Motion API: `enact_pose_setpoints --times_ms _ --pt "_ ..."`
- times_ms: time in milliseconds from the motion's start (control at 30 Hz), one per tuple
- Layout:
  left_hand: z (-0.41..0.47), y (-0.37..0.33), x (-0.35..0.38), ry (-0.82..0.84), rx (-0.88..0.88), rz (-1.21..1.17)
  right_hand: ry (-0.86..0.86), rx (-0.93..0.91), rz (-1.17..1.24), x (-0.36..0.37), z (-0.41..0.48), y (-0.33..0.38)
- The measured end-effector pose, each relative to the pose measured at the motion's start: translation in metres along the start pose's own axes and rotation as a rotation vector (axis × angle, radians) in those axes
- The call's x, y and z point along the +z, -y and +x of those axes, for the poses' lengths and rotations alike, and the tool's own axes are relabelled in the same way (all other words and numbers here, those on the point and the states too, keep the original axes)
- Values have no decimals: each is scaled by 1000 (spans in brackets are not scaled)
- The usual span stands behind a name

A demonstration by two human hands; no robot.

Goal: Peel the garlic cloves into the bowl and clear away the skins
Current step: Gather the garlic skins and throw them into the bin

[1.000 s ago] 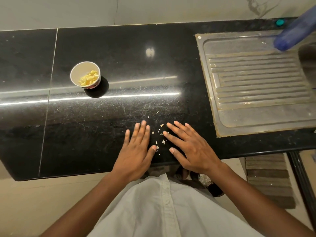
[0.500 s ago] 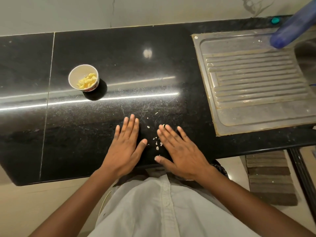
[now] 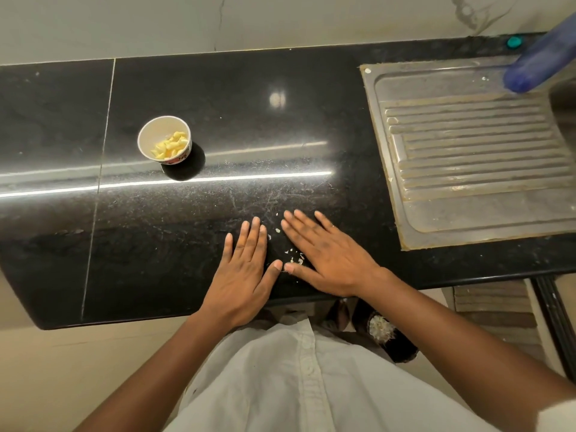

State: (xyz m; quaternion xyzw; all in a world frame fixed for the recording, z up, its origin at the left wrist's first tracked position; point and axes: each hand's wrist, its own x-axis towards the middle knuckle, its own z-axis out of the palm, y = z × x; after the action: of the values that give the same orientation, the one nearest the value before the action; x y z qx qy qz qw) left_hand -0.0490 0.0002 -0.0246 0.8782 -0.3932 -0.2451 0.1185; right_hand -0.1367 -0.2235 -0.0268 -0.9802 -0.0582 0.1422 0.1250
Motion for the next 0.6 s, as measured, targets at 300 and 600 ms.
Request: enact_pose_setpoints --times_ms 300,600 --pt "0 -5 1 32 159 53 -9 169 30 5 -50 -11" --pt "-12 3 -13 3 177 -46 -16 163 44 13 -47 16"
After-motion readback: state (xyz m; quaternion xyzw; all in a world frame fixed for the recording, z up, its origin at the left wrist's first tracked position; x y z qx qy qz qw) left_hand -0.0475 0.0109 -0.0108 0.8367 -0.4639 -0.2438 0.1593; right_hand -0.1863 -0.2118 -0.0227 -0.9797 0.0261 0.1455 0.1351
